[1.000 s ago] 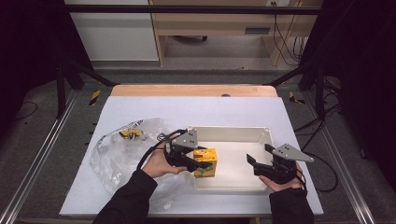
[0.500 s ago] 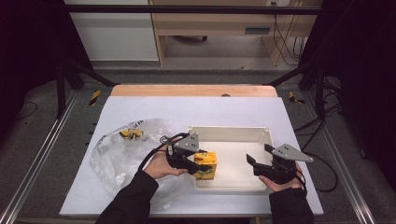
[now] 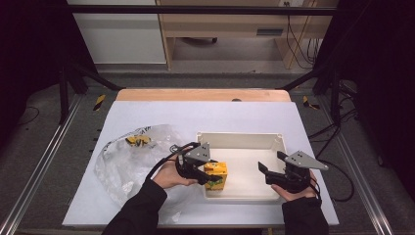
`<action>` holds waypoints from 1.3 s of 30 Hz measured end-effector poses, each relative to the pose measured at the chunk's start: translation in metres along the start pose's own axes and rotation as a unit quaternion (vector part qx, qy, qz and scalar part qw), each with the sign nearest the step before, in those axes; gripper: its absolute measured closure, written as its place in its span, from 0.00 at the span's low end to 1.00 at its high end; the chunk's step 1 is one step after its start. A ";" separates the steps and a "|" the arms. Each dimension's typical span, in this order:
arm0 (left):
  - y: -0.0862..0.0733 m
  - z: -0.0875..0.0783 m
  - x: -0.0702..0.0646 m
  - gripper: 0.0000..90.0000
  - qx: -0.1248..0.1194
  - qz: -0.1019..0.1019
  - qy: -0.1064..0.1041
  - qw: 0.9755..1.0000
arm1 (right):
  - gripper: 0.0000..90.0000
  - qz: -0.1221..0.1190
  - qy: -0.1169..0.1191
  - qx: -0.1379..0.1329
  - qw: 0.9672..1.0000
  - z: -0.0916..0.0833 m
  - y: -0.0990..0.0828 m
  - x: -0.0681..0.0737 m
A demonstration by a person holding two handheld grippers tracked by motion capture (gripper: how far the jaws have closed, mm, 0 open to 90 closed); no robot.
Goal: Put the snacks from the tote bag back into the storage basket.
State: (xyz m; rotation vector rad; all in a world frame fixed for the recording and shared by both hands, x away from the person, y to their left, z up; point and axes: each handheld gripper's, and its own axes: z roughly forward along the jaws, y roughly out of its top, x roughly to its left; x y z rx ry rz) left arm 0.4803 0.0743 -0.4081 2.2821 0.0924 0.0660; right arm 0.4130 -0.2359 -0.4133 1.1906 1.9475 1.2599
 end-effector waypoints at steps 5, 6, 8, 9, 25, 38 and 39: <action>-0.003 0.002 -0.001 0.56 0.005 0.007 0.001 1.000 | 0.24 0.000 -0.001 0.000 1.000 0.000 0.000 0.000; -0.003 0.002 -0.001 0.56 0.003 0.008 0.002 1.000 | 0.24 0.000 -0.001 0.000 1.000 0.000 0.000 0.000; -0.004 0.002 -0.002 0.56 0.000 0.008 0.001 1.000 | 0.24 0.000 -0.001 0.000 1.000 0.000 0.000 0.001; -0.004 0.002 -0.002 0.56 -0.001 0.007 0.001 1.000 | 0.24 -0.001 0.000 0.000 1.000 0.001 0.000 0.001; 0.000 -0.010 -0.007 0.42 -0.019 -0.017 0.013 1.000 | 0.24 -0.002 0.000 0.002 1.000 0.001 0.000 0.002; -0.002 -0.055 -0.024 0.31 -0.087 -0.082 0.090 0.989 | 0.24 -0.003 -0.003 0.001 1.000 0.000 0.000 0.002; -0.004 -0.058 -0.025 0.30 -0.090 -0.086 0.097 0.987 | 0.23 -0.002 -0.003 0.001 1.000 0.000 0.000 0.002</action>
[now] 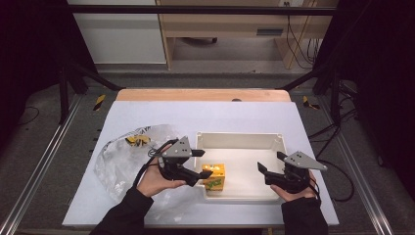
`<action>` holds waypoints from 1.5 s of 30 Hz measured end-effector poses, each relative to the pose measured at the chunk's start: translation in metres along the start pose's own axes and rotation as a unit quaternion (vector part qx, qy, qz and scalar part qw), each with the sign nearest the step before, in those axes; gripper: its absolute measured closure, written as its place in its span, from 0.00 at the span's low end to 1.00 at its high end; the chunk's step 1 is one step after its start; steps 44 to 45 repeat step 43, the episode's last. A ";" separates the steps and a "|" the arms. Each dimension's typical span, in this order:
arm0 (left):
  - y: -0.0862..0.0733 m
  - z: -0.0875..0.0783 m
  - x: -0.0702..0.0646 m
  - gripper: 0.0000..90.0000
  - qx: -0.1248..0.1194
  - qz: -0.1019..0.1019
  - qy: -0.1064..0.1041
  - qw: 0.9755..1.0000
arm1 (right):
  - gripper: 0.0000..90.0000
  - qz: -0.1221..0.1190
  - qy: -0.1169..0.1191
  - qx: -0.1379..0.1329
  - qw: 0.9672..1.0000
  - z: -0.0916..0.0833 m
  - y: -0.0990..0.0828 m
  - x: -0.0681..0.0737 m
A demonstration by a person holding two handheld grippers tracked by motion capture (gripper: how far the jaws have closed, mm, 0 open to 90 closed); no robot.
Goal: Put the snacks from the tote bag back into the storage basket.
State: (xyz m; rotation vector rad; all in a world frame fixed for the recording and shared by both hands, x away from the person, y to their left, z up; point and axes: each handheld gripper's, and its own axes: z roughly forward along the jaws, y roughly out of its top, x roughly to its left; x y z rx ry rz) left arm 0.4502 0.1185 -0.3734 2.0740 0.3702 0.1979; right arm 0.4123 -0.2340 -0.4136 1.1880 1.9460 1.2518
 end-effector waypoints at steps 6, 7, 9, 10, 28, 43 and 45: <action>-0.014 -0.020 0.000 0.28 -0.016 -0.022 0.036 0.999 | 0.23 0.000 -0.001 0.001 1.000 0.000 0.000 0.000; -0.017 -0.023 0.000 0.27 -0.019 -0.025 0.043 0.999 | 0.23 -0.001 -0.001 0.001 1.000 0.000 -0.001 0.000; -0.023 -0.029 0.001 0.27 -0.021 -0.031 0.060 0.998 | 0.23 0.000 -0.001 0.001 1.000 0.001 -0.001 0.000; -0.026 -0.032 0.002 0.26 -0.022 -0.036 0.067 0.997 | 0.23 0.000 -0.001 0.001 1.000 0.001 -0.001 0.000; -0.082 -0.077 0.004 0.23 -0.029 -0.082 0.176 0.980 | 0.23 -0.003 0.001 0.002 1.000 0.000 -0.002 0.001; -0.117 -0.104 0.009 0.22 -0.033 -0.118 0.231 0.965 | 0.23 -0.007 0.000 0.003 1.000 -0.001 -0.002 0.003; -0.117 -0.104 0.009 0.22 -0.033 -0.118 0.231 0.965 | 0.23 -0.007 0.000 0.003 1.000 -0.001 -0.002 0.003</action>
